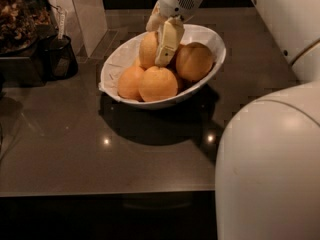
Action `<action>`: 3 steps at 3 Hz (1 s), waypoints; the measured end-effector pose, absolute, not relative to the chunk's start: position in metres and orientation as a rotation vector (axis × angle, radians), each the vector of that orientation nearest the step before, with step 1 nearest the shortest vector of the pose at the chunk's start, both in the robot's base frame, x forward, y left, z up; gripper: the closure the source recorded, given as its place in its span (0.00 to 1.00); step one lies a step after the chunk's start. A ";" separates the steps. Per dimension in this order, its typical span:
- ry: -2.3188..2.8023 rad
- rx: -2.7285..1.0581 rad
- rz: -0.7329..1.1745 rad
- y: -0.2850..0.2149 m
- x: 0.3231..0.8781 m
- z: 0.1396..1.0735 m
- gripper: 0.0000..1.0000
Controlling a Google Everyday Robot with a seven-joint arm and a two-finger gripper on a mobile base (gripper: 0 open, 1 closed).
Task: Pick orange from white bowl
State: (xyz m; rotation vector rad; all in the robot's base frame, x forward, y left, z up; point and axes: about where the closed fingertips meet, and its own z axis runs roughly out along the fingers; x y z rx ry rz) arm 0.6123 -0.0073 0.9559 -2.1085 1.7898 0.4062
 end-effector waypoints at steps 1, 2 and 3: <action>1.785 -2.108 0.419 -0.006 0.612 0.956 0.20; 1.778 -2.105 0.433 -0.005 0.613 0.955 0.21; 1.771 -2.105 0.440 -0.003 0.613 0.956 0.21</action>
Offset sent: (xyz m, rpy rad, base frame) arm -0.0269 -0.0088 -0.0120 -0.0038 0.1089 0.0677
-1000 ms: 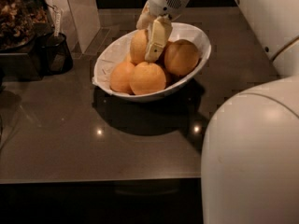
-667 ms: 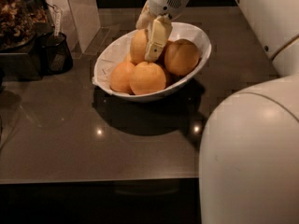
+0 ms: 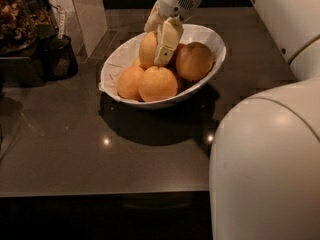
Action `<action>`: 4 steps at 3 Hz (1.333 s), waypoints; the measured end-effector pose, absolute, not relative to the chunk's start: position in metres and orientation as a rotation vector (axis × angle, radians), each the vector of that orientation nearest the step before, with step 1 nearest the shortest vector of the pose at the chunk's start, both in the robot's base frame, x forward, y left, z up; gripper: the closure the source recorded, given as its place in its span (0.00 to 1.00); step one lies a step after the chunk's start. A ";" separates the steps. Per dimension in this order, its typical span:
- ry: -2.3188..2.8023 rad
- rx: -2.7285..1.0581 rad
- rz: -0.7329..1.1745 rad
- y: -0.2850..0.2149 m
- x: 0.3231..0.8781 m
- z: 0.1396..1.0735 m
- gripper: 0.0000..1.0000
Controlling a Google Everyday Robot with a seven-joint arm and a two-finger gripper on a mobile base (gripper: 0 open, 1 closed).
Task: Pick orange from white bowl
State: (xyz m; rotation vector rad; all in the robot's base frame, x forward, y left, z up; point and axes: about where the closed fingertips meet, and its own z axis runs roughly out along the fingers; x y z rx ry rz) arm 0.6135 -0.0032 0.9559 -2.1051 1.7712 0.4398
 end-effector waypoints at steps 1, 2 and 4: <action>1.739 -2.122 0.441 0.006 0.618 0.955 0.21; 1.706 -2.143 0.427 0.016 0.623 0.958 0.21; 1.778 -2.100 0.494 -0.002 0.617 0.939 0.21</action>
Offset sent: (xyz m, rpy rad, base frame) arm -0.0071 0.0104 0.0088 -0.0562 0.0381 0.1219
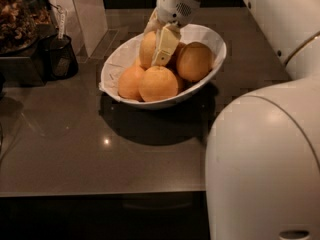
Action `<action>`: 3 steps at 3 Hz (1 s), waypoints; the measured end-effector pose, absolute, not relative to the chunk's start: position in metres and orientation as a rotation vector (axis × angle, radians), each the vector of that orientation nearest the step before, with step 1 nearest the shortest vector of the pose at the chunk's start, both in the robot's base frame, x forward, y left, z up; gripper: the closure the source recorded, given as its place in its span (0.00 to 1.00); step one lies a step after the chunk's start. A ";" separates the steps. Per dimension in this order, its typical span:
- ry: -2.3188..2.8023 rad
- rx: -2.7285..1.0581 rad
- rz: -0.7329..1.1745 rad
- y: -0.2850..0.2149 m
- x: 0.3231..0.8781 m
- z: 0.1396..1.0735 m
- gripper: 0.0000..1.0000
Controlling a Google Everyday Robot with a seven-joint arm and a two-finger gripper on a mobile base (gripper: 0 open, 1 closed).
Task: Pick orange from white bowl
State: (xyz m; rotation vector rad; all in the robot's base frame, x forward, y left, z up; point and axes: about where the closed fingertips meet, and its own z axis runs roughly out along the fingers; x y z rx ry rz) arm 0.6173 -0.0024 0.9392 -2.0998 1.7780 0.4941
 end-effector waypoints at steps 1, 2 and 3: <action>1.781 -2.101 0.502 -0.003 0.616 0.939 0.39; 1.782 -2.101 0.514 -0.005 0.612 0.936 0.62; 1.781 -2.100 0.514 -0.005 0.612 0.938 0.85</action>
Offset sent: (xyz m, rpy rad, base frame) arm -0.0371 -0.0203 -0.0117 -0.0344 0.0994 0.0478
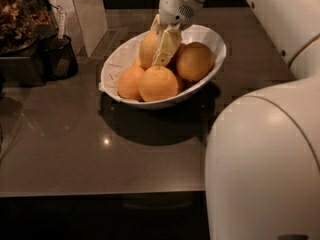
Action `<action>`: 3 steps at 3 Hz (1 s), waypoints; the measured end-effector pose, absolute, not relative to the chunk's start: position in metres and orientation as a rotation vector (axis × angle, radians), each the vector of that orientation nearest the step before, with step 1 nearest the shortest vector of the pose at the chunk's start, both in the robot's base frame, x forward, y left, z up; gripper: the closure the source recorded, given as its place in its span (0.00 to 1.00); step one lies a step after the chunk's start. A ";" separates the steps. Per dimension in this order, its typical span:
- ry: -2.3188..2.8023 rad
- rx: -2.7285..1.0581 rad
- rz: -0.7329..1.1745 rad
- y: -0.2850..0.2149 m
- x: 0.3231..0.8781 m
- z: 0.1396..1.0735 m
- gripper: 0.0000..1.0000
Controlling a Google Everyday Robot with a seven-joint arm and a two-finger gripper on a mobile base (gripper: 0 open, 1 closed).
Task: Pick orange from white bowl
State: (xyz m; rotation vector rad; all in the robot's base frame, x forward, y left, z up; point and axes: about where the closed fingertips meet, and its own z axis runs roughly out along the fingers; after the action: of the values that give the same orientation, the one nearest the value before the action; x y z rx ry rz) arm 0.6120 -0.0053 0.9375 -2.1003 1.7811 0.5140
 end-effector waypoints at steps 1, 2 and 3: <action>1.740 -2.061 0.505 -0.009 0.607 0.952 1.00; 1.624 -2.024 0.495 -0.008 0.601 0.987 1.00; 1.526 -1.971 0.498 -0.016 0.584 1.026 1.00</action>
Offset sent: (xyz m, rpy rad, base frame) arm -0.0325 -0.0137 0.0955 0.2073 -0.1645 0.0783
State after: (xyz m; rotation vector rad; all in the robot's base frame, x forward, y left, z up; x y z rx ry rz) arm 0.5838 -0.0162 1.0263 -1.9713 1.5258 0.4979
